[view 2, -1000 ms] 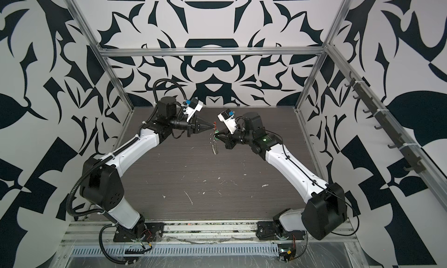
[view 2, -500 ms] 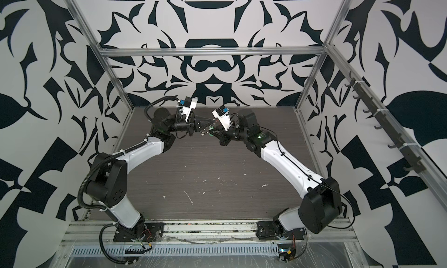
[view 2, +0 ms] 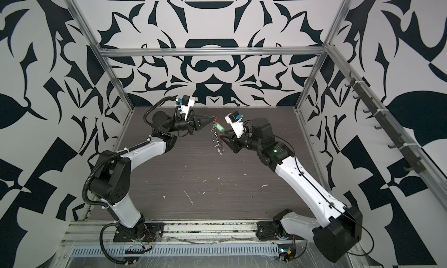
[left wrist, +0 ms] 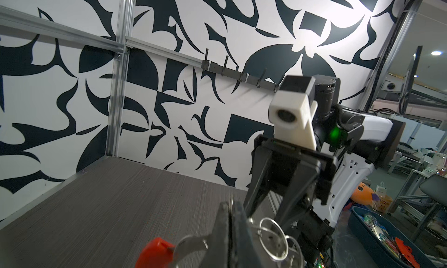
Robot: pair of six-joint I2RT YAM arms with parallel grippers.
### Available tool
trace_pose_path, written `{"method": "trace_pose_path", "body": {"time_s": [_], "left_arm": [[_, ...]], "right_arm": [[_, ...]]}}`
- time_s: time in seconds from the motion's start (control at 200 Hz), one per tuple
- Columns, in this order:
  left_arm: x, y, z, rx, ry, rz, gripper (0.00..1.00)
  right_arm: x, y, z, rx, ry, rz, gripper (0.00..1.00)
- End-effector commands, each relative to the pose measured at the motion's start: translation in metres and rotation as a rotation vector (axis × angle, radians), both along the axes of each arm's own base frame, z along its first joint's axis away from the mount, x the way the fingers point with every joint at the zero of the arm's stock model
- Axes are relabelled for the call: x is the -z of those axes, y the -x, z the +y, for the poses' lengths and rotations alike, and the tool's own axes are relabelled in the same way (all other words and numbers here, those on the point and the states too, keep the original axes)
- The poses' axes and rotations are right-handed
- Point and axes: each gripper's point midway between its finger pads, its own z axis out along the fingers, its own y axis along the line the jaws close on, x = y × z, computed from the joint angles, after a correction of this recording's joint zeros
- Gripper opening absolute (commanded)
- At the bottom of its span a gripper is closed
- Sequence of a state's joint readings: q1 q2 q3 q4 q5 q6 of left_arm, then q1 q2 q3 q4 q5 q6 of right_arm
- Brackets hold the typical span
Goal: Put the keys on the keyring
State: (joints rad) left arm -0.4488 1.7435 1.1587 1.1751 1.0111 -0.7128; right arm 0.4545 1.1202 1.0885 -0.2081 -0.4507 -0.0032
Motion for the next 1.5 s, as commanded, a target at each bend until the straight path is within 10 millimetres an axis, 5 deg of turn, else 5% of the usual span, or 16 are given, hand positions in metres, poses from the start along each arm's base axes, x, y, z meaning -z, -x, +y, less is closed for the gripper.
{"method": "trace_pose_path", "body": {"time_s": [0.0, 0.46, 1.495], "left_arm": [[-0.019, 0.005, 0.004, 0.009, 0.043, -0.062, 0.00], [-0.020, 0.008, 0.001, 0.036, 0.058, -0.051, 0.00], [-0.024, 0.011, -0.003, 0.066, 0.058, -0.051, 0.00]], "right_arm": [[-0.033, -0.001, -0.006, 0.019, -0.057, -0.082, 0.29], [-0.078, -0.026, 0.028, -0.113, -0.310, -0.068, 0.22], [-0.075, -0.030, 0.043, -0.221, -0.384, 0.017, 0.09]]}}
